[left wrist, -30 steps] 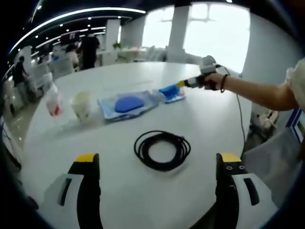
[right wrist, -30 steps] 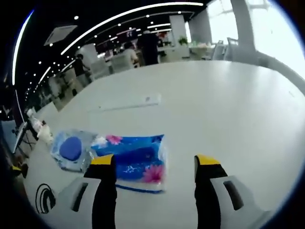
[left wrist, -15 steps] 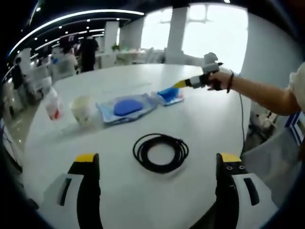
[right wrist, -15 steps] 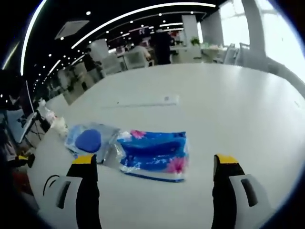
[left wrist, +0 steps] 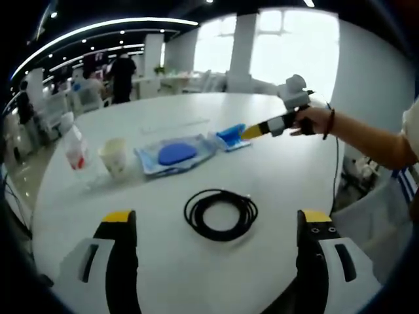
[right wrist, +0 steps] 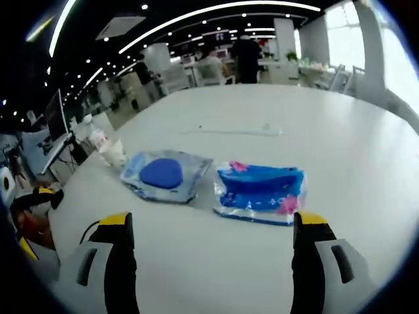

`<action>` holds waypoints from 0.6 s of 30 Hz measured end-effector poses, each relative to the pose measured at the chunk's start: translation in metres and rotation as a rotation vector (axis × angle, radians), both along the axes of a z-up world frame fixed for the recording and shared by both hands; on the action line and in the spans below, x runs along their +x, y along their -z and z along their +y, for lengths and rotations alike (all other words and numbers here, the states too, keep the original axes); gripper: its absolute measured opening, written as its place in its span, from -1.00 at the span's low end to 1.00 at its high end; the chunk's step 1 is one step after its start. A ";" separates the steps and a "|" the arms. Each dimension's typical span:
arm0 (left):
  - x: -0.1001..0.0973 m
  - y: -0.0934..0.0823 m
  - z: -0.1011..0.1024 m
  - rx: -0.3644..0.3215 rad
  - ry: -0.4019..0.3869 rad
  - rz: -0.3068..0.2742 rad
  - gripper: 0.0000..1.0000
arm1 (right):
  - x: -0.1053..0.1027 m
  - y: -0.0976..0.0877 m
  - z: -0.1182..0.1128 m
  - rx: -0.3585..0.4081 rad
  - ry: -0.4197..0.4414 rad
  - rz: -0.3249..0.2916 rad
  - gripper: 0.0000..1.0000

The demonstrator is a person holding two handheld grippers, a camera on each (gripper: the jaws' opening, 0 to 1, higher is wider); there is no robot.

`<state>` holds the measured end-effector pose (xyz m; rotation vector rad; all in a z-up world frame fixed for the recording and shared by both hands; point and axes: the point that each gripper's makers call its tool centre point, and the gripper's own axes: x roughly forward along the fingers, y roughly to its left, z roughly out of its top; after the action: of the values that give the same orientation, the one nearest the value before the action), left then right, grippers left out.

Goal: Arrange the tabletop items into an orderly group along one side of the table until the central work area is clear of visible clutter.

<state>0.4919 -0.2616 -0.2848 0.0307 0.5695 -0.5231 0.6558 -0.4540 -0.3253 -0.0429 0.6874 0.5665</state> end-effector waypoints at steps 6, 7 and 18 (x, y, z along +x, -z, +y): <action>-0.002 -0.002 -0.002 0.027 0.016 -0.012 0.99 | -0.028 0.007 0.027 -0.010 -0.083 0.024 0.99; -0.002 -0.002 -0.002 0.037 0.022 -0.014 0.99 | -0.032 0.009 0.031 -0.009 -0.095 0.032 0.99; -0.001 -0.008 0.006 0.029 0.001 -0.037 0.99 | -0.070 0.026 0.067 -0.001 -0.213 0.076 0.99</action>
<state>0.4907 -0.2559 -0.2767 0.0685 0.5411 -0.5141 0.5862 -0.3875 -0.3510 -0.0962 0.7624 0.7754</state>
